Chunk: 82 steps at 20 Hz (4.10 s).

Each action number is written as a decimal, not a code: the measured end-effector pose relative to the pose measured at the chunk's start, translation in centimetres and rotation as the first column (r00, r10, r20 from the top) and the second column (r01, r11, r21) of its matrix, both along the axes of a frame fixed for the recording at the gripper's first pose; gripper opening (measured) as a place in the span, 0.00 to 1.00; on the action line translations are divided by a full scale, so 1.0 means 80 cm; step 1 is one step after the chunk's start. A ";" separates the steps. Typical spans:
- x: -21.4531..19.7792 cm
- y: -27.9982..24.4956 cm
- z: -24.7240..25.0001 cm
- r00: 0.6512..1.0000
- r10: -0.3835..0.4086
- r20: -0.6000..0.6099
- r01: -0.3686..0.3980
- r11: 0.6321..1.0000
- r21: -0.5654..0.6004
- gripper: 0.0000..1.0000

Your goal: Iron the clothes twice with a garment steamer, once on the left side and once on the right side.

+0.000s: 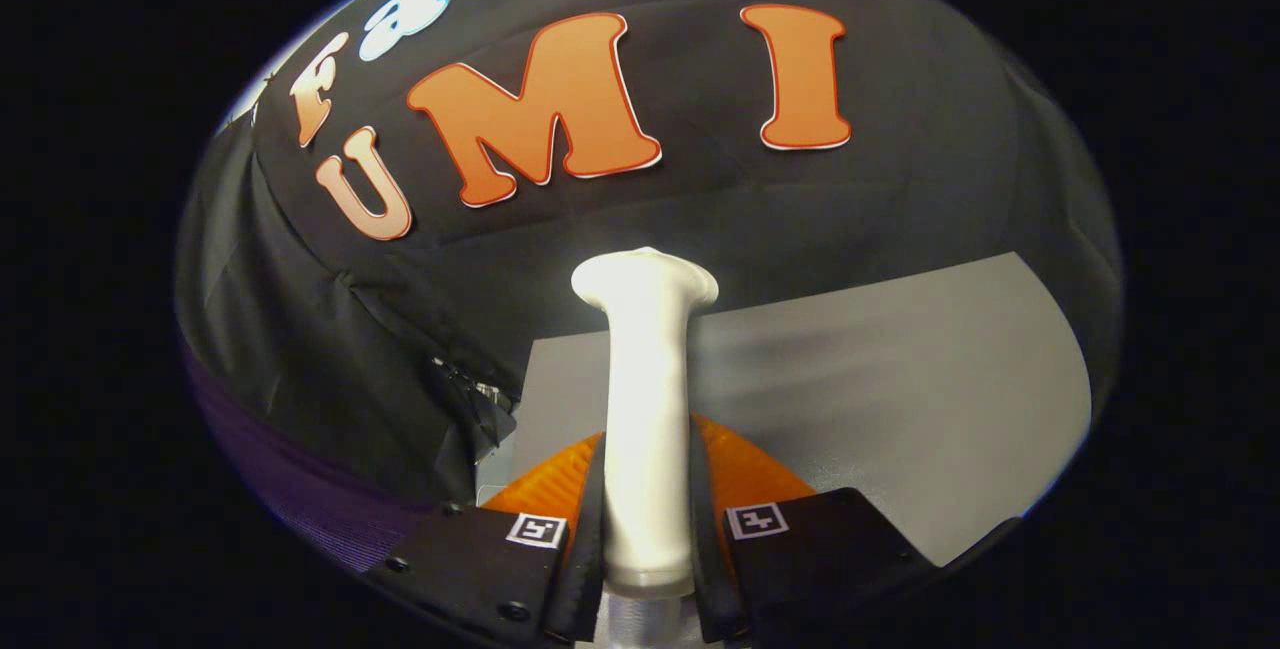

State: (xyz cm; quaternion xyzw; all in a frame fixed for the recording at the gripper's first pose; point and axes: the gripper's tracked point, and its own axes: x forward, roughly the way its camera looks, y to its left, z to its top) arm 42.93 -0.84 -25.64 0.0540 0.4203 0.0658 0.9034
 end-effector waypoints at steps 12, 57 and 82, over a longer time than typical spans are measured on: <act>-0.071 -0.032 0.107 0.954 -0.108 0.279 0.123 0.992 -0.037 0.45; -0.541 0.263 0.268 0.617 -0.011 0.787 0.104 0.992 -0.067 0.44; -0.467 0.307 0.238 0.627 0.021 0.778 0.110 0.987 -0.115 0.44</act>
